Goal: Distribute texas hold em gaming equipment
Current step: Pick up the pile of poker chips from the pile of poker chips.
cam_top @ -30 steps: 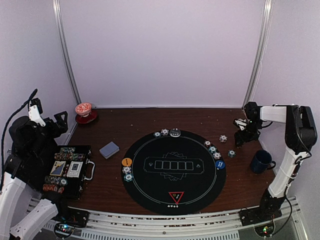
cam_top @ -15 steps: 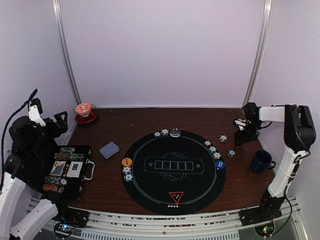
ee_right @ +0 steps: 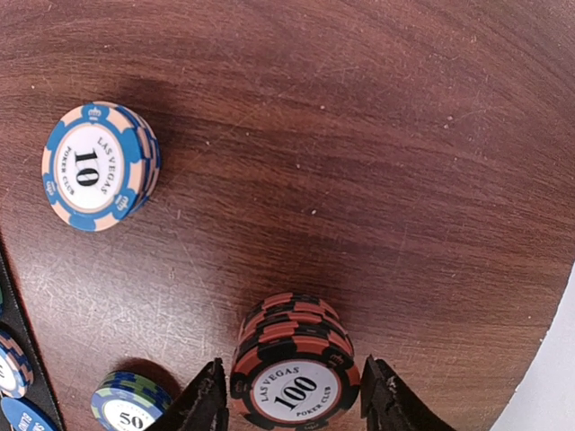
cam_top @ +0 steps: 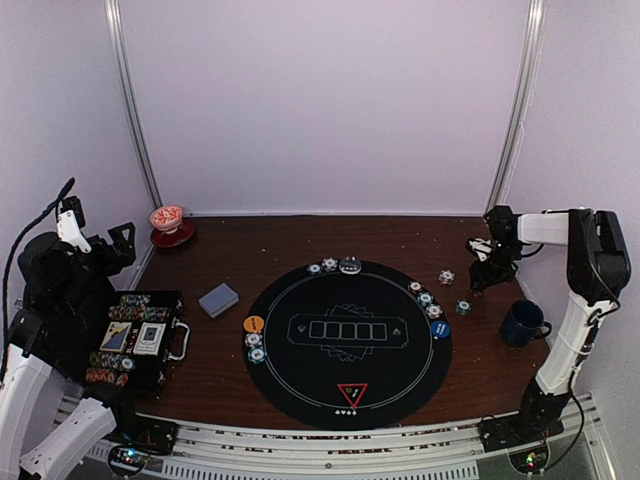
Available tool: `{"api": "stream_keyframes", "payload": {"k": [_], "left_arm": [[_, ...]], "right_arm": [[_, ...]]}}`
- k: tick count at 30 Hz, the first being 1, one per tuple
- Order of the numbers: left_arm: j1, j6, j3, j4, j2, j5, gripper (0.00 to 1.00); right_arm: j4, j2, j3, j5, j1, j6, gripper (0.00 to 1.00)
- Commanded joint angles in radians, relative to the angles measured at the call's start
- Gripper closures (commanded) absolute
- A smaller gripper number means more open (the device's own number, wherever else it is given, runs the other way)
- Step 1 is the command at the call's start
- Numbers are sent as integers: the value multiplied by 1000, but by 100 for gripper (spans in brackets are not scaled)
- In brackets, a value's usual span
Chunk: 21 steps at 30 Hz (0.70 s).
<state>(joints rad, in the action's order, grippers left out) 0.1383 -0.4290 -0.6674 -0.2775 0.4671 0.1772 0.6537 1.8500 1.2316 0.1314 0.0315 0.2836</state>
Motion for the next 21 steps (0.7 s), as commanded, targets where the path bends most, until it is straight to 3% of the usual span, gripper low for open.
{"api": "stream_keyframes", "payload": {"k": [1, 10, 21], "left_arm": [[-8, -1, 8, 52, -8, -1, 2], [-8, -1, 8, 53, -8, -1, 2], [-8, 0, 8, 53, -10, 1, 2]], "right_arm": [[-11, 14, 16, 2, 5, -4, 49], [-16, 12, 16, 5, 4, -5, 52], [-17, -6, 16, -3, 4, -7, 67]]}}
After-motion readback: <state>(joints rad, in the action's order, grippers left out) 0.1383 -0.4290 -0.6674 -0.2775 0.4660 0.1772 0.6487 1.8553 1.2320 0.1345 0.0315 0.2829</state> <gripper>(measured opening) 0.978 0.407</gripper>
